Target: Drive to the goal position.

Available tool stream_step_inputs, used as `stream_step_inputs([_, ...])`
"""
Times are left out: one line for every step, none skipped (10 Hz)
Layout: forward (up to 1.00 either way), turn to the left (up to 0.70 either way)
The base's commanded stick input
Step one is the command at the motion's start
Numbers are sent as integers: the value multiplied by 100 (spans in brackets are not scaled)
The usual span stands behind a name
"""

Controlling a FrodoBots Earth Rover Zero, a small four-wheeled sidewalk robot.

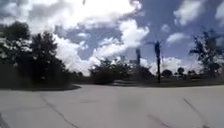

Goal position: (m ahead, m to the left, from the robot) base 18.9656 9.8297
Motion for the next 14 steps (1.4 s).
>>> stream_step_inputs([100,0])
stream_step_inputs([100,0])
stream_step_inputs([100,0])
stream_step_inputs([100,0])
stream_step_inputs([100,0])
stream_step_inputs([100,0])
stream_step_inputs([100,0])
stream_step_inputs([100,0])
stream_step_inputs([100,0])
stream_step_inputs([100,0])
stream_step_inputs([100,0])
stream_step_inputs([100,0])
stream_step_inputs([100,0])
stream_step_inputs([100,0])
